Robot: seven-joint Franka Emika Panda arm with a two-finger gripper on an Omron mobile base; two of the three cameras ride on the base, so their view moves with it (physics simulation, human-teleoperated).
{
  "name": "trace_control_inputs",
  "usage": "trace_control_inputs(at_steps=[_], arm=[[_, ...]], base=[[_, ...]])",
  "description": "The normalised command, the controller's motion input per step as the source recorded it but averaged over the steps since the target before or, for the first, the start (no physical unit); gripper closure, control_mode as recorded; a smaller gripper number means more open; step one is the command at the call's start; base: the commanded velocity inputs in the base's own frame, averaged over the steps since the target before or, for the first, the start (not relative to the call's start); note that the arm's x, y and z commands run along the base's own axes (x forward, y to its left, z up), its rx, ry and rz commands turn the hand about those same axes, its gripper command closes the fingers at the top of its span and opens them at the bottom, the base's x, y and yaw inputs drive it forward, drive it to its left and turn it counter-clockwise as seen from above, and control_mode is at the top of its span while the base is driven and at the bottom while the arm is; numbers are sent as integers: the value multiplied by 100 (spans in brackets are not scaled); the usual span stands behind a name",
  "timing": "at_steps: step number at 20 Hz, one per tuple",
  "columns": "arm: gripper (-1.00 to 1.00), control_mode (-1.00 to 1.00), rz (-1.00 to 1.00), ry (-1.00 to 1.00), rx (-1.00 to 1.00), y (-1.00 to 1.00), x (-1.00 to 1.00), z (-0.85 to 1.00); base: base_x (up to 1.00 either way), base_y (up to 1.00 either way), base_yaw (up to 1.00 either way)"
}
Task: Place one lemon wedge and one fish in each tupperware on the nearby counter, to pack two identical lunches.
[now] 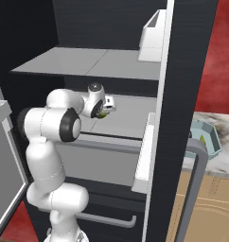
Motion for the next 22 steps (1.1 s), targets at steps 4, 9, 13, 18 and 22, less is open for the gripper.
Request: trace_control_inputs(at_steps=[4, 9, 13, 18, 22], arm=[[100, -100, 0, 16, -4, 0, -34, -90], [100, -100, 0, 4, -7, 0, -74, -99], [100, -100, 0, -10, -8, 0, -89, -81], [100, -100, 0, -43, -4, -5, -100, -35], [100, -100, 0, -39, 0, -8, -100, -1]], base=[[0, 0, 0], [0, 0, 0], [0, 0, 0], [0, 0, 0], [0, 0, 0]])
